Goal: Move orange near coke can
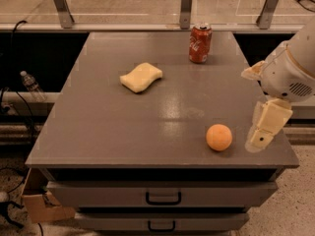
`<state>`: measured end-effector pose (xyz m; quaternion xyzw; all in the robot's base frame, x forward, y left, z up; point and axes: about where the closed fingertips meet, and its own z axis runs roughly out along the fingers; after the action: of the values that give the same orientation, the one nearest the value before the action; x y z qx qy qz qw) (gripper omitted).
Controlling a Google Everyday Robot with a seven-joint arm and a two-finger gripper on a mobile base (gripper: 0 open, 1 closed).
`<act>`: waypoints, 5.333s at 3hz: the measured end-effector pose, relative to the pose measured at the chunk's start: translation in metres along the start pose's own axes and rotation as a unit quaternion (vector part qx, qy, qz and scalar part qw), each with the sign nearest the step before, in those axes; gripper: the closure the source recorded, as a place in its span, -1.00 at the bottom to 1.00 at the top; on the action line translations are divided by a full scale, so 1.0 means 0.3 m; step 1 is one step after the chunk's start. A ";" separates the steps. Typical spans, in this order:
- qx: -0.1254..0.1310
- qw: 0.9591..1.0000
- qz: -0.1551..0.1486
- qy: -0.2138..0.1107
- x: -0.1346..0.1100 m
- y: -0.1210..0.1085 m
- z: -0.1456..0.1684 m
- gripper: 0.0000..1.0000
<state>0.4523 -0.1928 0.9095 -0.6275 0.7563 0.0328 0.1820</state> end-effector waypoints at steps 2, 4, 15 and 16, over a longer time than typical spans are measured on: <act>-0.034 0.999 -0.015 -0.037 -0.015 0.057 0.134 -1.00; -0.057 0.995 -0.035 -0.074 -0.037 0.099 0.212 -0.73; 0.073 0.969 0.207 -0.113 0.128 -0.682 0.129 1.00; 0.061 0.968 0.227 -0.093 0.126 -0.752 0.214 1.00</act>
Offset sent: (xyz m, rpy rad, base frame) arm -0.0125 0.0326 -0.0569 0.1482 0.0388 0.1247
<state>0.6787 -0.2578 0.8781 -0.4217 0.8591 0.0857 0.2773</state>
